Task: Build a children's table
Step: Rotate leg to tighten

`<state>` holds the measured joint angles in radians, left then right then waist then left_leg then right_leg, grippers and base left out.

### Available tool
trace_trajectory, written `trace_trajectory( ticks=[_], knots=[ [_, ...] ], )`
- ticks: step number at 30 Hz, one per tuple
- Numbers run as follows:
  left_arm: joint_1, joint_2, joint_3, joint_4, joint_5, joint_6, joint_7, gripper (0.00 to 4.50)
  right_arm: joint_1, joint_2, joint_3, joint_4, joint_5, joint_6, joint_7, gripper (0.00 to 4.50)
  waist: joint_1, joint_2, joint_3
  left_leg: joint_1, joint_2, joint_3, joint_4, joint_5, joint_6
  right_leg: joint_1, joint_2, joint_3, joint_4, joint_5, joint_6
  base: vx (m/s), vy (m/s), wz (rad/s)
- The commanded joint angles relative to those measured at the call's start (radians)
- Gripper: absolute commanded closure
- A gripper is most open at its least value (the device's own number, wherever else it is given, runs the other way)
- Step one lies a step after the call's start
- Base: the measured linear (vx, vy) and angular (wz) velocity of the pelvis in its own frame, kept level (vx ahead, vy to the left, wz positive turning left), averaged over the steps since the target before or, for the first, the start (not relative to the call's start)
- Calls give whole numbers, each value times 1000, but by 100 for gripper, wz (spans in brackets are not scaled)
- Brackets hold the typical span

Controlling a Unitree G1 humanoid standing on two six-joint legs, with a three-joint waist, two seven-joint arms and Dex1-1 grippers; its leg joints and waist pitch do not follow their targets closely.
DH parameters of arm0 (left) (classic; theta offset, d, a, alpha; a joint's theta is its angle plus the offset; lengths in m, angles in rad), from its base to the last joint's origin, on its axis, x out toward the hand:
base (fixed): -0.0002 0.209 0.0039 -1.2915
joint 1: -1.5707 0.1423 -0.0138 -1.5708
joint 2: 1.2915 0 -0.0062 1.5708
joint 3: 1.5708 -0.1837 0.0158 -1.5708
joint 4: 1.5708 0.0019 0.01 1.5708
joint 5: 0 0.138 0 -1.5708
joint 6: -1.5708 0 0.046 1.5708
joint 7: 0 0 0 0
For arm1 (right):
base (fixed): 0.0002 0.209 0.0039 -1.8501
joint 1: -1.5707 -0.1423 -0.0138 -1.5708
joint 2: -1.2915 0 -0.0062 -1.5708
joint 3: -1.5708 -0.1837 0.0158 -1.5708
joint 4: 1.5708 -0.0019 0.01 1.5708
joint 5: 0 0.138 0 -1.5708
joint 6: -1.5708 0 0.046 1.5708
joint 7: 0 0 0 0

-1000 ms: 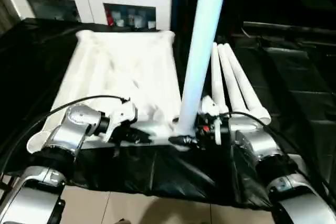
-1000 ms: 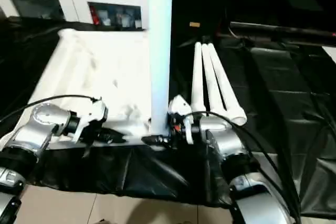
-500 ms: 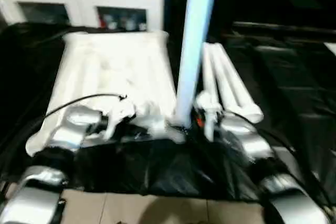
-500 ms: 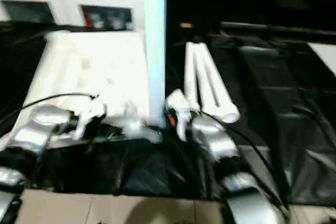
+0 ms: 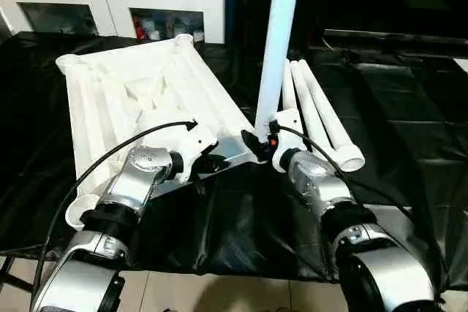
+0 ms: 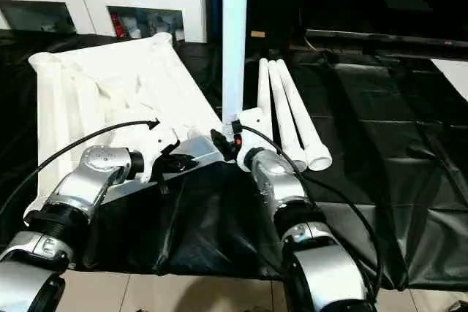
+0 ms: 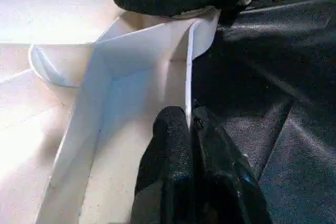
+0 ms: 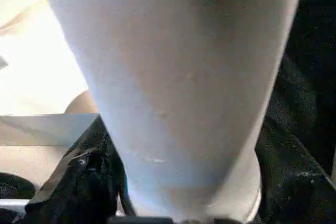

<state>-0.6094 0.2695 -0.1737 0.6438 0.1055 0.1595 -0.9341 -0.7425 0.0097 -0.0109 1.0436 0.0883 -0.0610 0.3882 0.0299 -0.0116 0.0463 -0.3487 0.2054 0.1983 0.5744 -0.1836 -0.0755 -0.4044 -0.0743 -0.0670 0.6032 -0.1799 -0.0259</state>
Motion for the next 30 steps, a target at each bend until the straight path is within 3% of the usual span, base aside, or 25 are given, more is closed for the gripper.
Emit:
trace_trajectory(
  ticks=[1,2,5,7,8,13,22,26,30],
  knots=[
    [8,-55,-30,-32,-34,-11,1,450,3,64,48,43,-22,13,55,133,0,3,-56,3,27,-16,-64,-240,23,44,-67,49,-80,-289,-190,0,0,0],
    [8,-51,-31,-33,-34,-12,-2,450,1,63,42,44,-16,12,59,99,0,5,-56,4,27,-15,-64,-241,23,43,-67,49,-80,-285,-192,0,0,0],
    [11,-35,-33,-36,-34,-23,-25,450,-3,50,58,45,-34,-15,76,86,0,2,-58,2,27,-15,-63,-228,28,44,-66,49,-76,-251,-203,0,0,0],
    [16,-21,-34,-40,-39,-41,-56,450,2,36,63,35,-36,-28,112,86,-2,2,-57,0,26,-15,-63,-226,34,46,-65,49,-75,-239,-208,0,0,0],
    [18,-8,-36,-38,-45,-57,-89,450,10,21,71,18,-34,-34,157,86,-3,-3,-58,0,27,-14,-62,-223,37,47,-66,49,-74,-236,-208,0,0,0],
    [14,68,-55,5,-44,-134,-218,450,63,-70,133,-72,-36,-48,421,86,11,4,-58,-1,30,-10,-59,-193,69,49,-61,46,-67,-169,-224,0,0,0],
    [9,168,-66,25,-83,-159,-464,450,163,-208,228,-283,13,16,813,86,29,5,-56,4,34,-9,-61,-218,59,48,-63,47,-68,-191,-234,0,0,0],
    [-1,187,-77,50,-84,-185,-504,450,187,-246,269,-343,11,46,898,86,33,5,-56,5,34,-10,-62,-225,48,47,-63,47,-68,-208,-228,0,0,0],
    [-5,191,-78,56,-85,-189,-520,450,196,-252,276,-372,8,71,921,103,36,3,-58,4,34,-11,-62,-210,43,49,-65,48,-67,-201,-225,0,0,0]
  ],
)
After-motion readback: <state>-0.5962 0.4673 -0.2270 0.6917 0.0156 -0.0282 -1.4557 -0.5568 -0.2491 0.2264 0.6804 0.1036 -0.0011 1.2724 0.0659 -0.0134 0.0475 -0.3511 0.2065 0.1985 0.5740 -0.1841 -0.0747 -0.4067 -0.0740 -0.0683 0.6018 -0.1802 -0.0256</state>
